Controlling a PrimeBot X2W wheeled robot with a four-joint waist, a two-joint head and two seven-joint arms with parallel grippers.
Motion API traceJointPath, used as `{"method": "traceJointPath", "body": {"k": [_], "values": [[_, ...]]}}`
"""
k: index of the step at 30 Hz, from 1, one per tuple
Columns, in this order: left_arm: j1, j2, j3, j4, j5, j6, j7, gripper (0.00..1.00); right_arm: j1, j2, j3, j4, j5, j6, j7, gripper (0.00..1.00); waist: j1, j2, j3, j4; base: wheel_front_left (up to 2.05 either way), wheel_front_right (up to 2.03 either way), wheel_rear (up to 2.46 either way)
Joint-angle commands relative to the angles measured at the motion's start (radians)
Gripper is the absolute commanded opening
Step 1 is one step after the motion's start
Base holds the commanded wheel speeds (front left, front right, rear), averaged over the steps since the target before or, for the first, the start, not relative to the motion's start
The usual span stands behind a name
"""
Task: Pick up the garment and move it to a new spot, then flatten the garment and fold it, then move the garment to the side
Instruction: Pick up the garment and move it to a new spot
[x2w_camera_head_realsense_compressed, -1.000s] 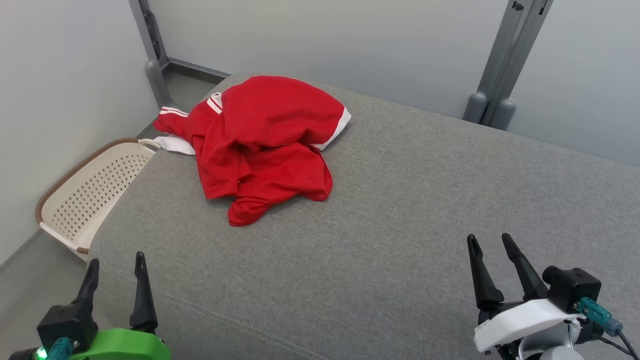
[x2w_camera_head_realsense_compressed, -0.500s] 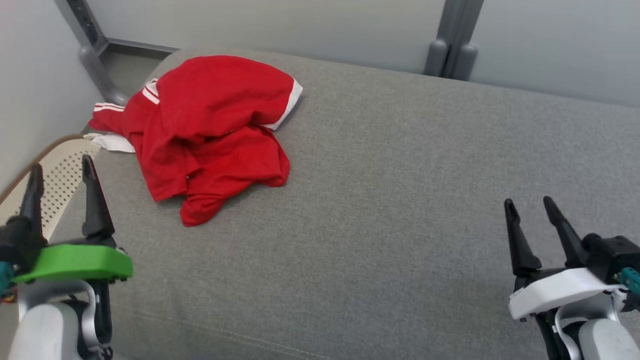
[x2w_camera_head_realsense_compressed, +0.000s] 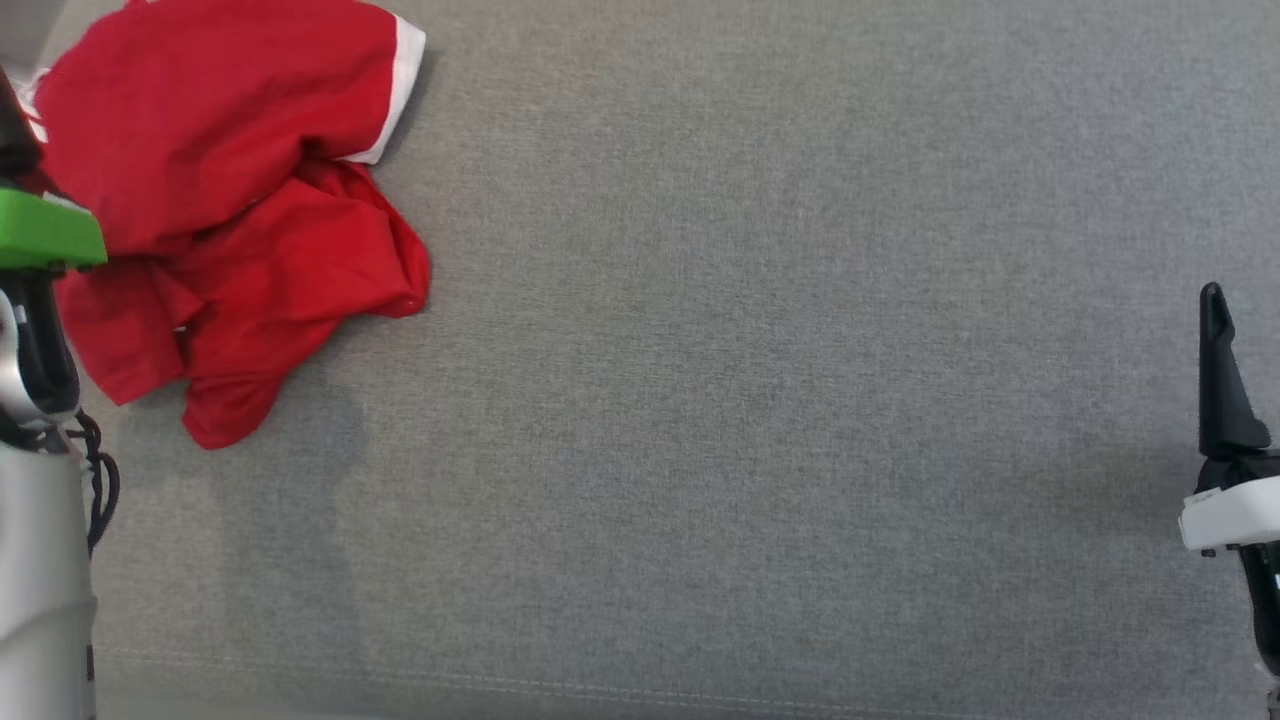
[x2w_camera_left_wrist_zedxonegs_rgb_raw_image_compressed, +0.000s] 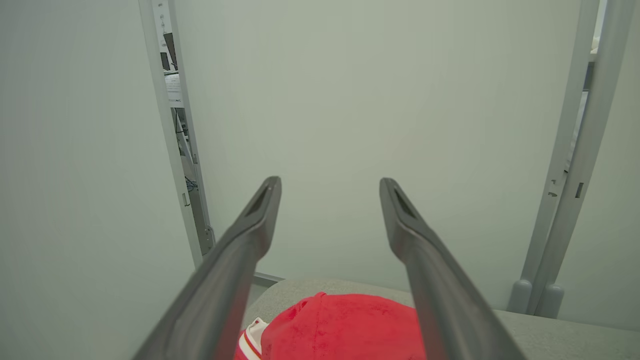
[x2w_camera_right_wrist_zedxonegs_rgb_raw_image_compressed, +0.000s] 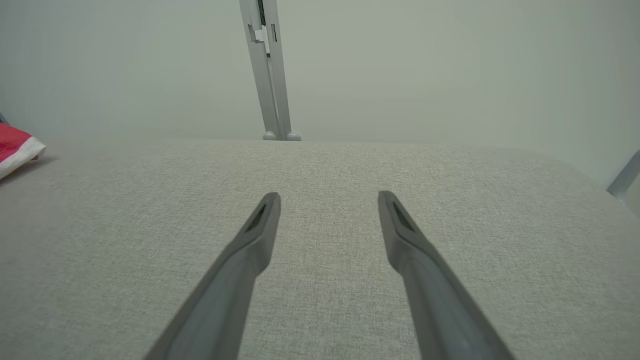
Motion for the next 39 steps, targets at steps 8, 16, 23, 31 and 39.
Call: {"method": "traceJointPath", "body": {"k": [8,16,23,31,39], "values": [[-0.158,0.049,0.006,0.198,-0.025,-0.021,0.038,1.0,-0.03,-0.036,-0.046,-0.057,0.015,0.0,0.011,1.0,-0.0001,0.0,0.211,-0.087,0.0,0.0,0.0],[-0.207,0.078,-0.011,0.437,-0.045,-0.066,0.105,1.0,-0.036,-0.045,-0.057,-0.085,0.019,0.0,0.023,1.0,-0.0001,0.0,0.236,-0.091,0.0,0.0,0.0],[-0.239,0.075,-0.023,0.595,-0.082,-0.097,0.196,0.63,-0.037,-0.04,-0.055,-0.096,0.01,0.0,0.031,1.0,-0.0001,0.0,0.225,-0.092,0.0,0.0,0.0],[-0.272,0.098,-0.034,0.668,-0.074,-0.117,0.141,0.0,-0.042,-0.023,-0.024,-0.074,0.006,0.0,0.023,1.0,-0.0001,0.0,0.191,-0.097,0.0,0.0,0.0],[-0.321,0.148,-0.058,0.693,-0.04,-0.14,0.027,0.0,-0.052,0.009,0.024,-0.008,0.01,0.0,-0.01,1.0,-0.0001,0.0,0.099,-0.109,0.0,0.0,0.0]]}}
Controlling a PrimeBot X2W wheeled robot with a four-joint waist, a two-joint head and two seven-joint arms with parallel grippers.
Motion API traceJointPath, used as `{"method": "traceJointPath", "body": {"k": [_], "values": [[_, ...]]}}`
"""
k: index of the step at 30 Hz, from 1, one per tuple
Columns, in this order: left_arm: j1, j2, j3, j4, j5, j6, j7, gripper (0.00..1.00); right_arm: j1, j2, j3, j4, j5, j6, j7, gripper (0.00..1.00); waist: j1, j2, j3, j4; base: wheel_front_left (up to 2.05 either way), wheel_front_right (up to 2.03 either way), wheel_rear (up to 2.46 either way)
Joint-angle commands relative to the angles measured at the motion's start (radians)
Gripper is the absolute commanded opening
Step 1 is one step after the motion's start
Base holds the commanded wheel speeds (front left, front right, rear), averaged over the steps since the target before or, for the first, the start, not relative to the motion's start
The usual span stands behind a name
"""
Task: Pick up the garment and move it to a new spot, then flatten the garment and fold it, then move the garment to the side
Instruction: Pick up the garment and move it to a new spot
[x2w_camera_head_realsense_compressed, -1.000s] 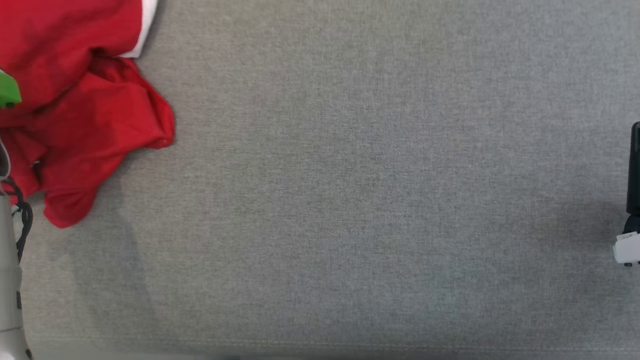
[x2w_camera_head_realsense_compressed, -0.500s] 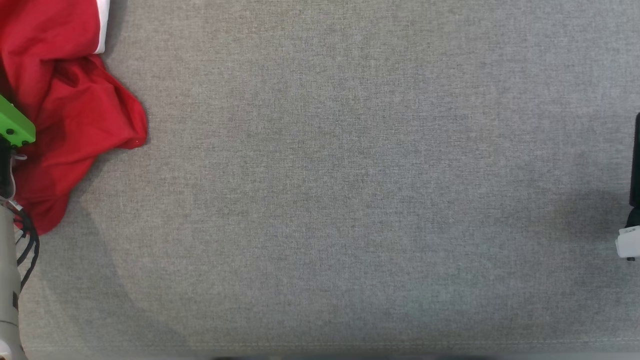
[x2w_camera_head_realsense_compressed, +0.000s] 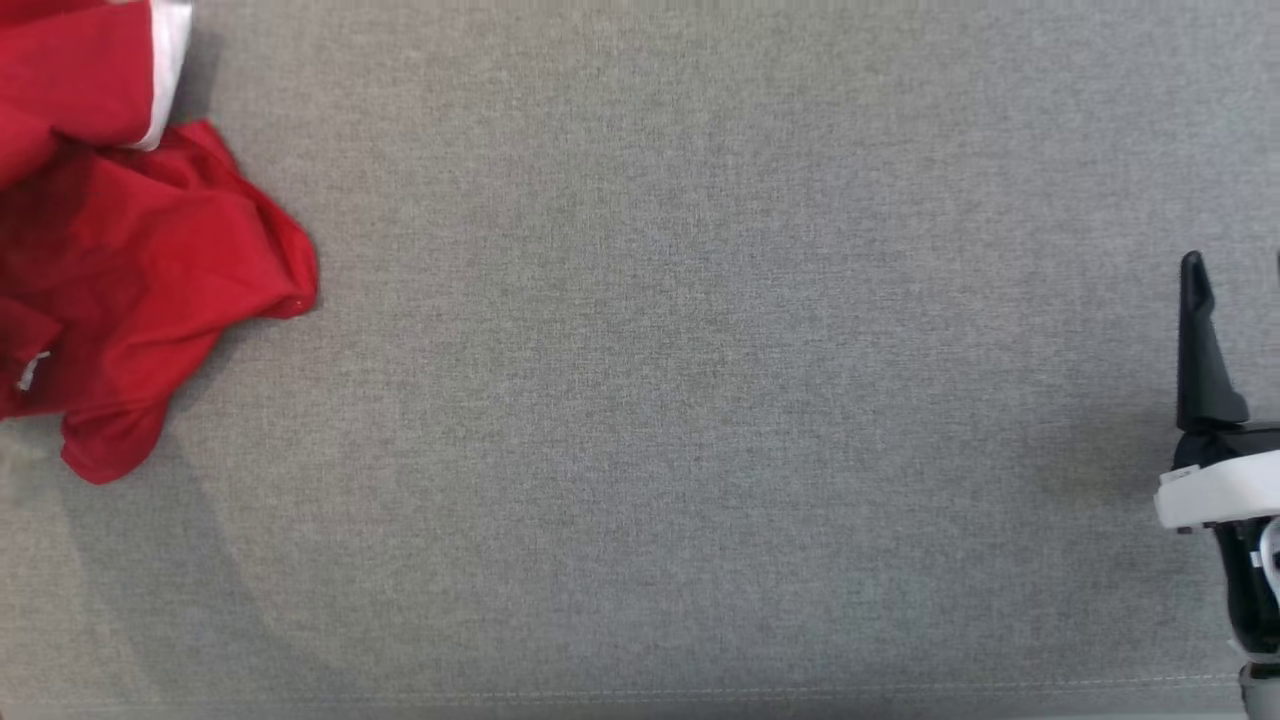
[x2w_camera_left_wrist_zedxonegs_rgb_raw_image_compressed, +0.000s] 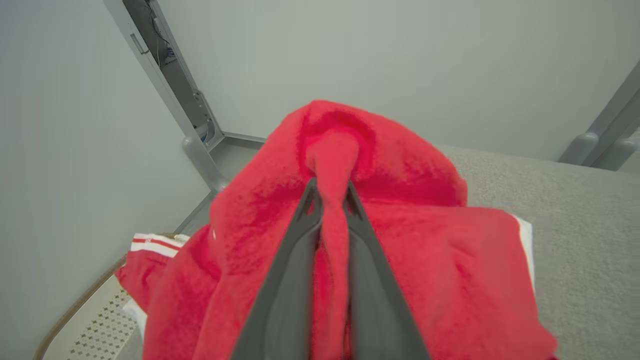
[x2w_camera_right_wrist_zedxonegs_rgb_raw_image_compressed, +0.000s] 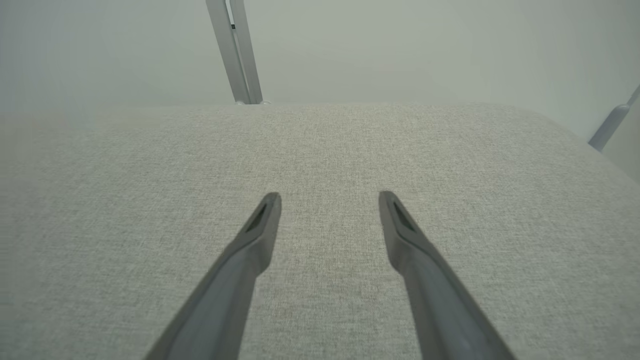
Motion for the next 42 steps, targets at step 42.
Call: {"method": "traceJointPath", "body": {"k": [42], "values": [[-0.114,-0.257,-0.465,-0.471,0.099,-0.04,0.153,0.0,-0.131,0.158,0.246,0.326,0.072,0.0,-0.201,1.0,-0.0001,0.0,-0.183,-0.428,0.0,0.0,0.0]]}}
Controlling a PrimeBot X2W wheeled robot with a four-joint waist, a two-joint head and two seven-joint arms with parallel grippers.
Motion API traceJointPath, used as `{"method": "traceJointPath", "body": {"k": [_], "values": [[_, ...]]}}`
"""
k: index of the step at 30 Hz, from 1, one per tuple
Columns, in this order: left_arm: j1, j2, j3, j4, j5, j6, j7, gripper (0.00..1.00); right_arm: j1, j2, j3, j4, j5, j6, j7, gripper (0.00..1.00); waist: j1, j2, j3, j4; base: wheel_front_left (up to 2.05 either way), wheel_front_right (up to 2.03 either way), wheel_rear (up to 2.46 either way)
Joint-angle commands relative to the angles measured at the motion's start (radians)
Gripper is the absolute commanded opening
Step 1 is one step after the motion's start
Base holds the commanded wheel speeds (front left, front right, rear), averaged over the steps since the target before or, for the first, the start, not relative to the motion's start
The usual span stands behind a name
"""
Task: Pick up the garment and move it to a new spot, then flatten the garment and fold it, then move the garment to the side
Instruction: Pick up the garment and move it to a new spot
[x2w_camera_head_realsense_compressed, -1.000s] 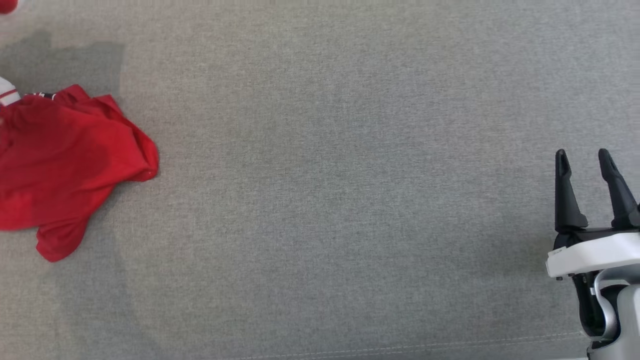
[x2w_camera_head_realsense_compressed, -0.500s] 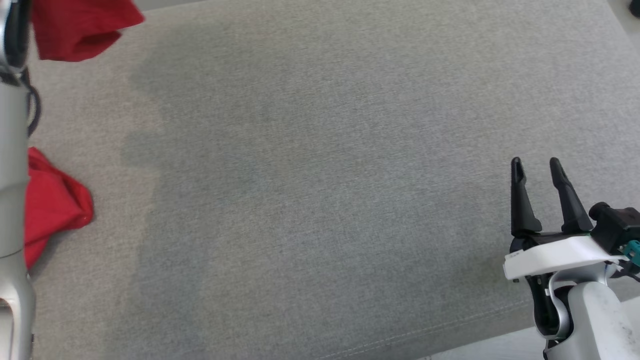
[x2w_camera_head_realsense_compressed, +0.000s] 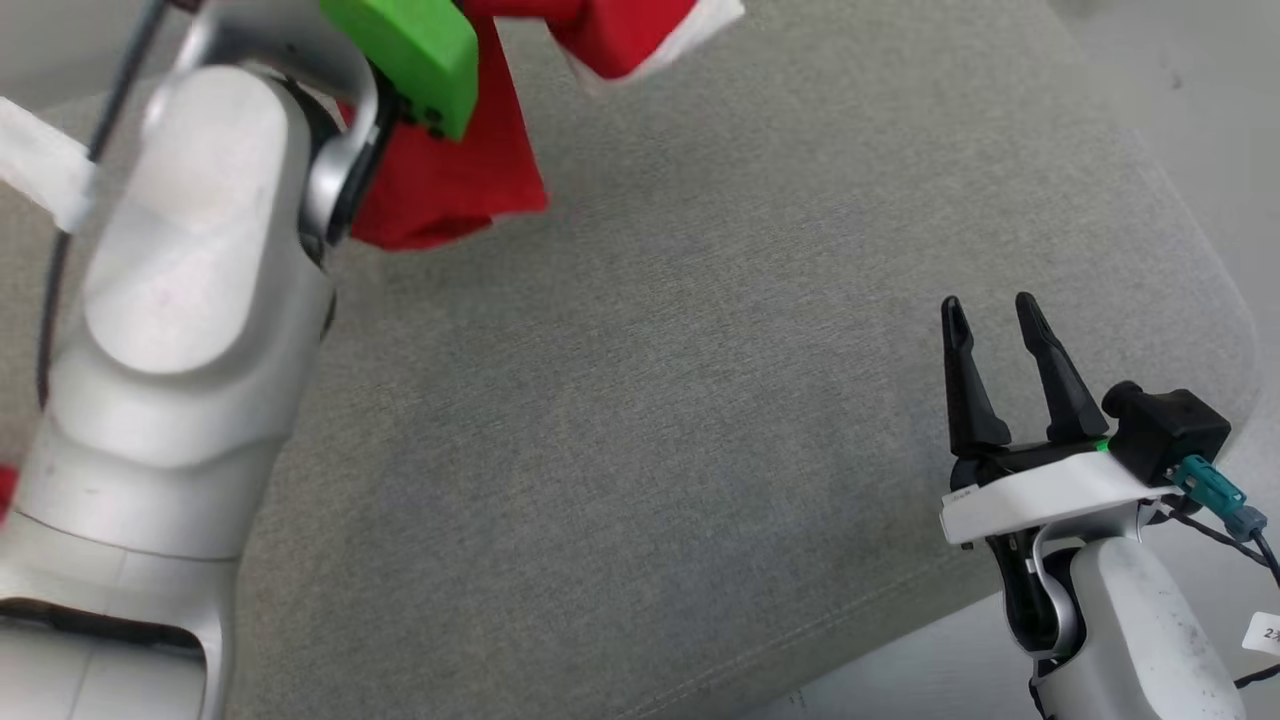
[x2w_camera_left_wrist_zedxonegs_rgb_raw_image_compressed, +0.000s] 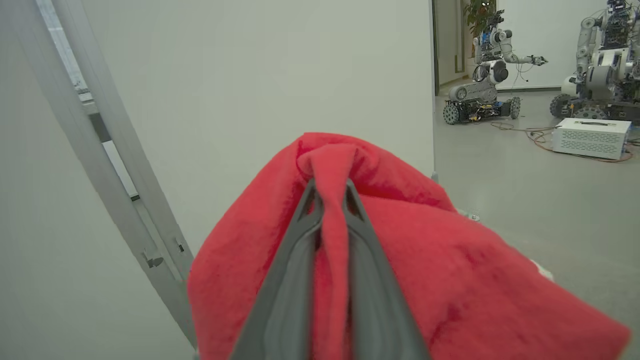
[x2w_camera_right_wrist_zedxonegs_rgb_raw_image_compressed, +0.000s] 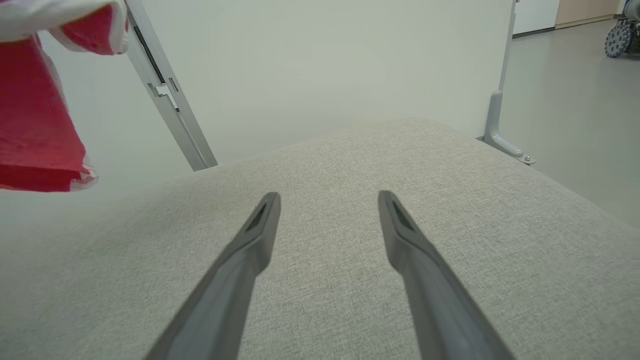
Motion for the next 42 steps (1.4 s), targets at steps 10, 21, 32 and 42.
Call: {"method": "traceJointPath", "body": {"k": [10,21,32,42], "values": [[0.229,-0.088,-0.097,0.191,-0.027,0.0,-0.107,0.0,-0.01,0.003,-0.015,-0.013,-0.002,0.0,-0.008,1.0,0.0,-0.0001,0.022,-0.018,0.0,0.0,0.0],[0.271,-0.132,-0.173,0.324,-0.08,0.001,-0.264,1.0,0.014,-0.004,-0.019,-0.007,-0.022,0.0,-0.008,1.0,0.0,-0.0001,-0.031,0.019,0.0,0.0,0.0],[0.358,-0.067,-0.067,0.179,-0.068,0.076,-0.32,1.0,0.073,-0.01,-0.036,-0.003,-0.04,0.0,-0.007,1.0,0.0,-0.0001,-0.137,0.123,0.0,0.0,0.0],[0.607,0.033,0.098,-0.044,-0.037,0.13,-0.32,1.0,0.125,-0.01,-0.053,-0.019,-0.052,0.0,0.015,1.0,0.0,-0.0001,-0.214,0.238,0.0,0.0,0.0]]}}
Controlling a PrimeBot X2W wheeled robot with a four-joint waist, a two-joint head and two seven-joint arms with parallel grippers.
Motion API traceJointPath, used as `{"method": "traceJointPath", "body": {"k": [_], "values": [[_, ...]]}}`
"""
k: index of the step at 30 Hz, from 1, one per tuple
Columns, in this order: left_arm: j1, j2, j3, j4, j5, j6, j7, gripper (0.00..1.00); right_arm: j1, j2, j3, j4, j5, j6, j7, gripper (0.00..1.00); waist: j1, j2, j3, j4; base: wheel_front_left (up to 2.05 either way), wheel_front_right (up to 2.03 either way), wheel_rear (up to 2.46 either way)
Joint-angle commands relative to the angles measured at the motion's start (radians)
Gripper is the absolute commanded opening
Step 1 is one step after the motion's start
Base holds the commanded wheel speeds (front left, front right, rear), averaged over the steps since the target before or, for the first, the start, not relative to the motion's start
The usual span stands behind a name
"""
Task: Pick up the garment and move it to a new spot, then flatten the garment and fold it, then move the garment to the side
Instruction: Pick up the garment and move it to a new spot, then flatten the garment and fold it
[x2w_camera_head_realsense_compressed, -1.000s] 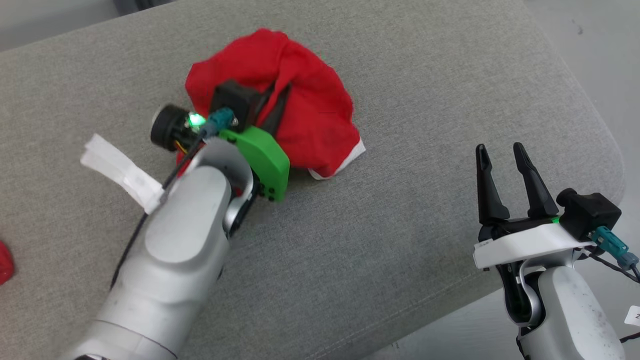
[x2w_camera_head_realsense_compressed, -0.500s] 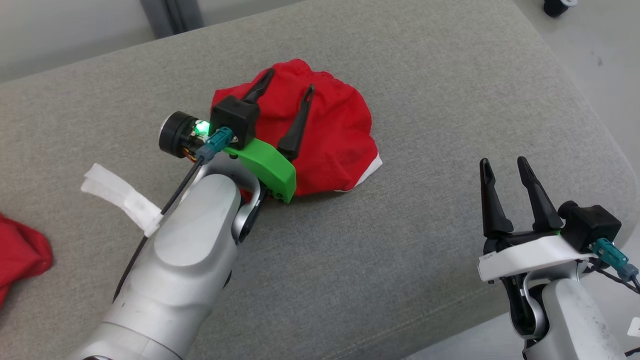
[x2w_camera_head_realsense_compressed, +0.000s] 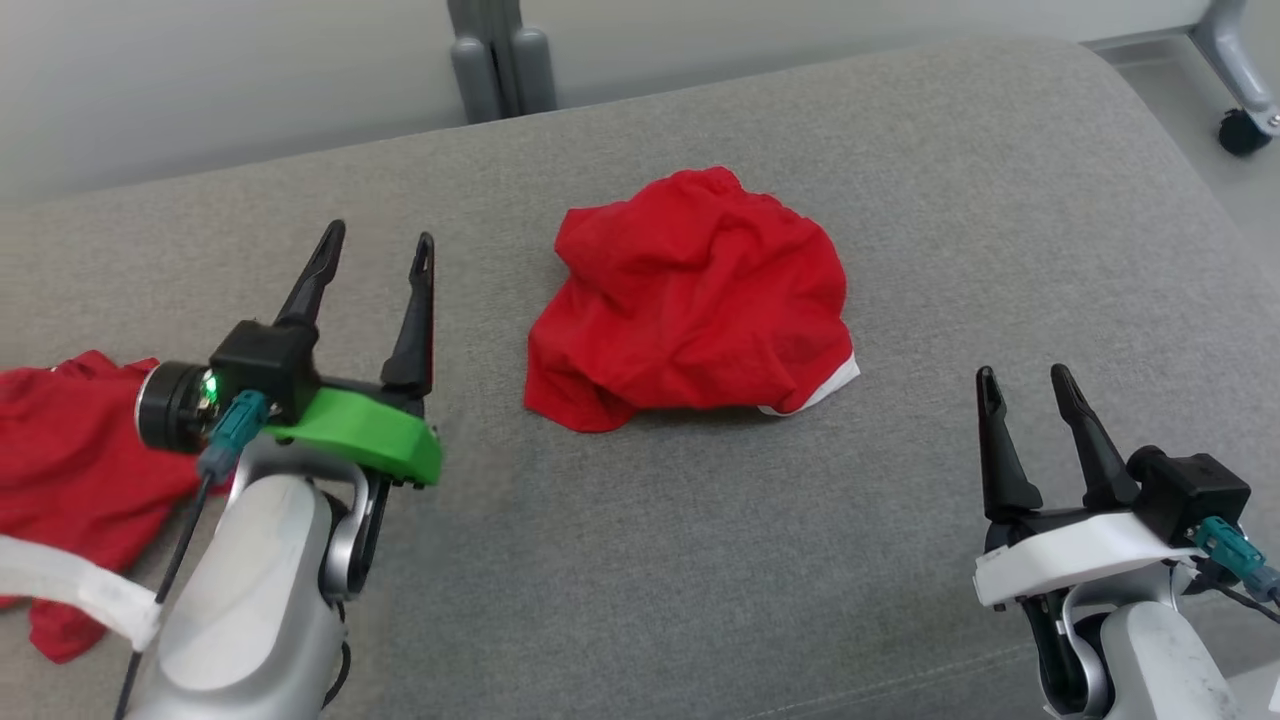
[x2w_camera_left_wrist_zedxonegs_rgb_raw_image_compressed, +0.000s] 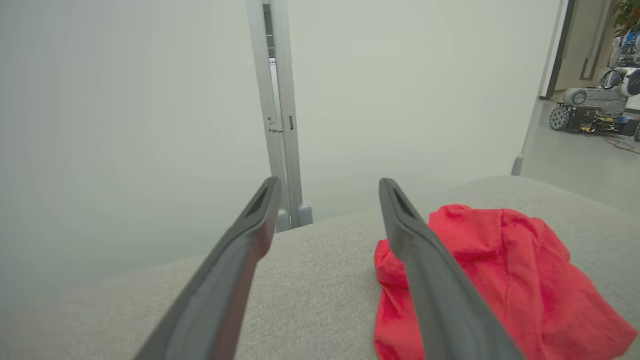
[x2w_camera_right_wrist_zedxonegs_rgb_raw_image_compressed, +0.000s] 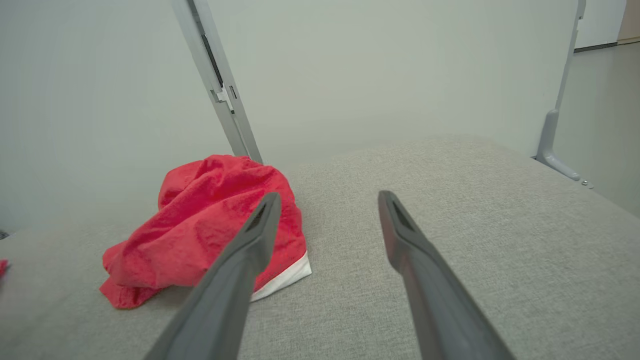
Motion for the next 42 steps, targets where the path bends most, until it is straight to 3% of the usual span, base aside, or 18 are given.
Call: {"method": "traceJointPath", "body": {"k": [1,10,21,42], "values": [[0.044,0.011,0.02,-0.024,0.009,0.008,-0.002,1.0,0.017,0.001,0.001,-0.007,-0.008,0.0,0.006,1.0,0.0,0.0,-0.051,0.063,0.0,0.0,0.0],[0.24,0.033,0.127,-0.152,0.03,0.006,-0.002,1.0,0.04,0.007,0.01,-0.017,-0.017,0.0,0.022,1.0,0.0,0.0,-0.091,0.107,0.0,0.0,0.0],[0.452,0.015,0.208,-0.249,0.051,-0.018,-0.002,1.0,0.072,0.005,0.011,-0.034,-0.025,0.0,0.045,1.0,0.0,0.0,-0.136,0.128,0.0,0.0,0.0],[0.621,-0.07,0.307,-0.299,0.092,-0.05,-0.002,1.0,0.129,0.004,0.002,-0.053,-0.012,0.0,0.067,1.0,0.0,0.0,-0.178,0.164,0.0,0.0,0.0]]}}
